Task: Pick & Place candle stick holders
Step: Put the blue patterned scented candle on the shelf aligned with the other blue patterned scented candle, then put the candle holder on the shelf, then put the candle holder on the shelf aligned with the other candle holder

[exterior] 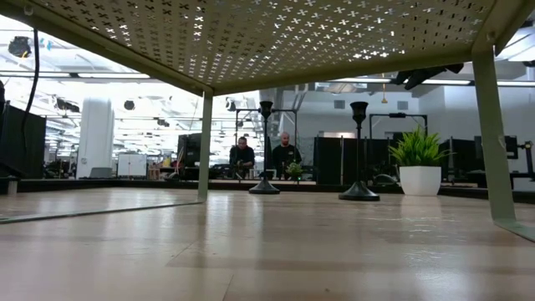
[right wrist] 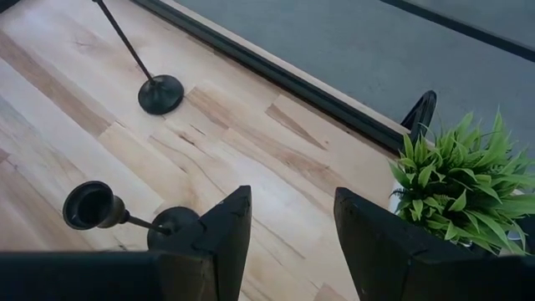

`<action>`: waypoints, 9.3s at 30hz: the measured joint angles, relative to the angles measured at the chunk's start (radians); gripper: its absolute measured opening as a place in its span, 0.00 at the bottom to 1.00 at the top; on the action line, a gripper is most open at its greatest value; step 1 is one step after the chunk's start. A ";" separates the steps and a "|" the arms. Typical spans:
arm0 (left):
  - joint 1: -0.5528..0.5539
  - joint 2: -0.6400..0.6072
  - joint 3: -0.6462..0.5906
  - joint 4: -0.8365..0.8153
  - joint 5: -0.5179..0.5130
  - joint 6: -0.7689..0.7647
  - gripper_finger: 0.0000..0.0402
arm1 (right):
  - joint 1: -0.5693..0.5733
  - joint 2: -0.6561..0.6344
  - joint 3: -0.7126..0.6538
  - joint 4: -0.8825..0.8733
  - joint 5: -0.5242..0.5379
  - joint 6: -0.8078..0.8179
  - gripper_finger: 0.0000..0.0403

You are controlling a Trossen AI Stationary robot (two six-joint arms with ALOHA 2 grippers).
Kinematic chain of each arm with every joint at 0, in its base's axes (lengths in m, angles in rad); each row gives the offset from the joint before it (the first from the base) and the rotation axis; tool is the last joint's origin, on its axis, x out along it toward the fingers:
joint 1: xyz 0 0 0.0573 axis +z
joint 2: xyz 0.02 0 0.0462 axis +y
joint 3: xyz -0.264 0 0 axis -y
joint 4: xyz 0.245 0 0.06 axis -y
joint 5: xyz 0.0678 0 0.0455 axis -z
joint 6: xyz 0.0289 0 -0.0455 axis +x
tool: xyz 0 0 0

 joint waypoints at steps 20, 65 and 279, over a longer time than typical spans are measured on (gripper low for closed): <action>0.028 -0.317 0.064 0.093 -0.487 -0.164 0.19 | 0.001 0.117 0.025 0.363 -0.155 -0.090 0.64; 0.028 -0.551 0.064 0.113 -0.749 -0.131 0.19 | 0.117 0.951 0.637 0.346 -0.188 -0.216 0.96; 0.591 -0.234 -0.371 1.047 0.233 -0.189 0.17 | 0.292 0.604 0.418 0.692 -0.433 -0.316 0.01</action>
